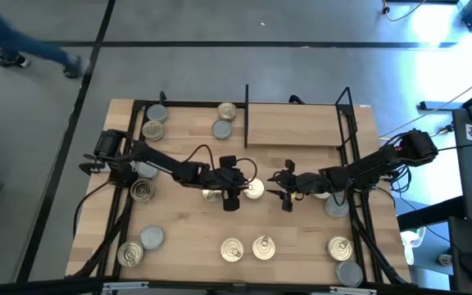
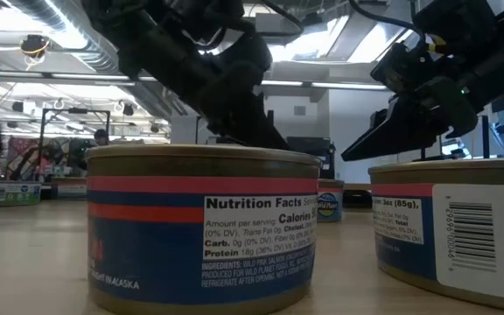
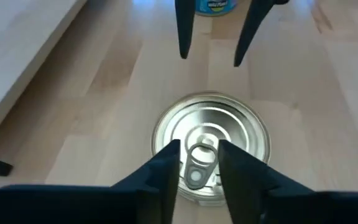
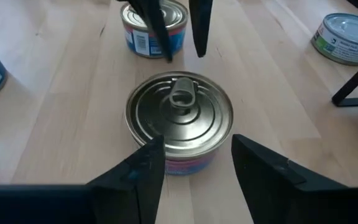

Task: Stack canned seafood by type on shelf
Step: Put the blue tuna can on the shelf

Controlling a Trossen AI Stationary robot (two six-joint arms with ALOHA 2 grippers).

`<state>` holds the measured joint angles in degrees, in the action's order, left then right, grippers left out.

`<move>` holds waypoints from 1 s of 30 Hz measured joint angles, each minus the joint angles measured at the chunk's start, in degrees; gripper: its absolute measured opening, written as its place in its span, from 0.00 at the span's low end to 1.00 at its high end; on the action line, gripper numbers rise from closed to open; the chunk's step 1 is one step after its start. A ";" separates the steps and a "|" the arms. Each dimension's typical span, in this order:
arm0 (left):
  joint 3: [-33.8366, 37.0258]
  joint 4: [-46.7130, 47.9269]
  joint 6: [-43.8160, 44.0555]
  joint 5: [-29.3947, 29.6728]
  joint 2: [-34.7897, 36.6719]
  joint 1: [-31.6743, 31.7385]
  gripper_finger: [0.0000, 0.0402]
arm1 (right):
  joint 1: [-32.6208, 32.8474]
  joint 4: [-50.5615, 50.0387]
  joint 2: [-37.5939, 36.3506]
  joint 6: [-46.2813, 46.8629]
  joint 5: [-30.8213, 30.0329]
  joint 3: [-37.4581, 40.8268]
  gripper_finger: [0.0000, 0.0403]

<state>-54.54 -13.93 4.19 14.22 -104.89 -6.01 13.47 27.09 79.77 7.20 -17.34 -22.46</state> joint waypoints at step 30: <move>2.83 -6.24 1.39 -3.83 -3.59 0.91 0.01 | 0.00 -0.43 0.09 0.44 0.04 0.02 0.46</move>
<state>-51.70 -20.17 5.58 10.39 -108.48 -5.10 13.47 26.66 79.85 7.64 -17.30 -22.44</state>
